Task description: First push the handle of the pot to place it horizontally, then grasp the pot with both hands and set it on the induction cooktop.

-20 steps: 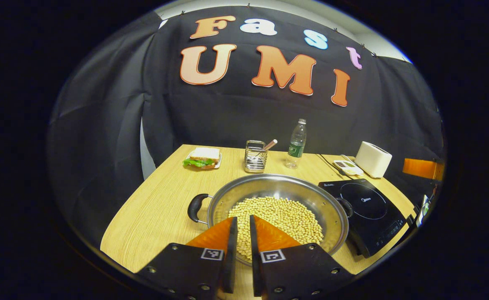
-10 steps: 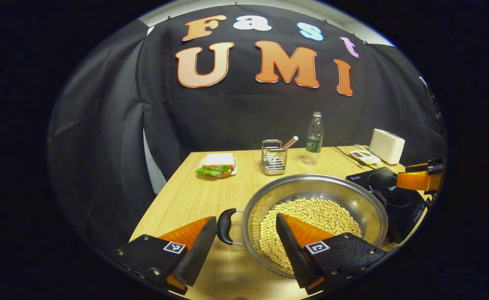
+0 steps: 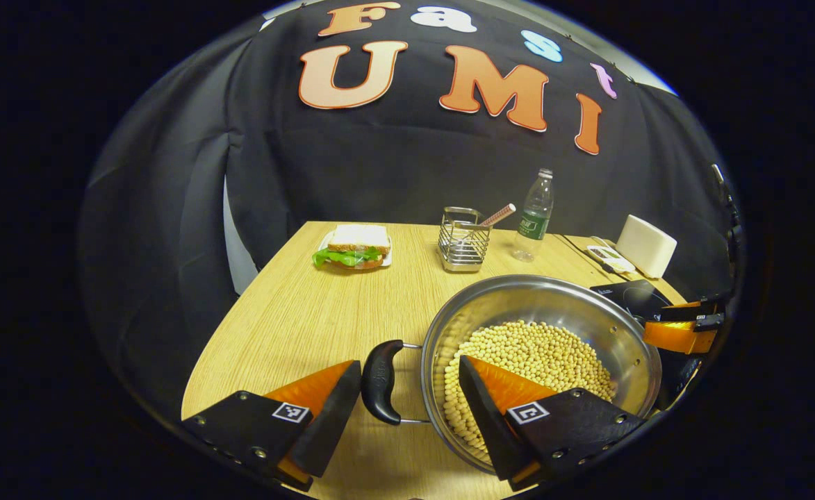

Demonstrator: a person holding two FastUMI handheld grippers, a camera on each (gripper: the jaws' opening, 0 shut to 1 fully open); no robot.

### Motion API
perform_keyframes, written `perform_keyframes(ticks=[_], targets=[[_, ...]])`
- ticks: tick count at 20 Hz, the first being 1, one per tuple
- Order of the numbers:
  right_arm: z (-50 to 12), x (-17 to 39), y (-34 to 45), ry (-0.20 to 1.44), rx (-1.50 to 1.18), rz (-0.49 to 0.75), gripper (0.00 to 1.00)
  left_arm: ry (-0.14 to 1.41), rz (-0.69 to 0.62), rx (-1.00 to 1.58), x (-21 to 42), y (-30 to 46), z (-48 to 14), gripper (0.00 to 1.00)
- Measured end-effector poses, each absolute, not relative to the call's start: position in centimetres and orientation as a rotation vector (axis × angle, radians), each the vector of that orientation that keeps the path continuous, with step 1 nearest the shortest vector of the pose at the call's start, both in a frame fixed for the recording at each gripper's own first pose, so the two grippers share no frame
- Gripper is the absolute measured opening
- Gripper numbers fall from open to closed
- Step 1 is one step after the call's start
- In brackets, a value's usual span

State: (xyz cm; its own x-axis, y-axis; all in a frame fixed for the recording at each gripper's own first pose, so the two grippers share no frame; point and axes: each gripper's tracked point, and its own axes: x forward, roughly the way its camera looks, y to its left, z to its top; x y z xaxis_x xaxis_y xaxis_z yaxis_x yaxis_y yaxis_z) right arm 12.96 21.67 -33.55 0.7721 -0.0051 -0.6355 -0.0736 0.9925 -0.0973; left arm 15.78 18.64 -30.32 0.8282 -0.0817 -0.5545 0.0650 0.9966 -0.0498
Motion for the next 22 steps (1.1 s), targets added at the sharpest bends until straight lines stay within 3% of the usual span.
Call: perform_keyframes(ticks=[8, 10, 12, 13, 14, 19, 22], targets=[[-35.6, 12.9, 22.1, 0.76, -0.076, 0.039, 0.94, 0.627, -0.084, -0.066, 16.2, 19.0, -32.3, 0.87], [-35.2, 13.2, 21.9, 0.757, -0.067, 0.027, 0.88, 0.643, -0.083, -0.069, 16.4, 19.0, -32.8, 0.92], [-35.5, 13.4, 22.2, 0.764, -0.041, 0.038, 0.77, 0.65, -0.095, -0.084, 16.4, 18.6, -33.3, 0.73], [-35.9, 13.3, 22.2, 0.776, -0.037, 0.037, 0.72, 0.65, -0.085, -0.081, 16.5, 18.8, -33.3, 0.75], [-35.8, 13.4, 22.1, 0.767, -0.036, 0.035, 0.69, 0.665, -0.081, -0.07, 16.2, 18.7, -33.4, 0.63], [-35.9, 14.0, 22.3, 0.767, 0.002, 0.022, 0.56, 0.688, -0.043, -0.089, 15.5, 18.4, -33.2, 0.6], [-35.7, 13.3, 22.2, 0.782, 0.01, 0.036, 0.53, 0.686, -0.023, -0.077, 15.5, 18.1, -32.5, 0.58]])
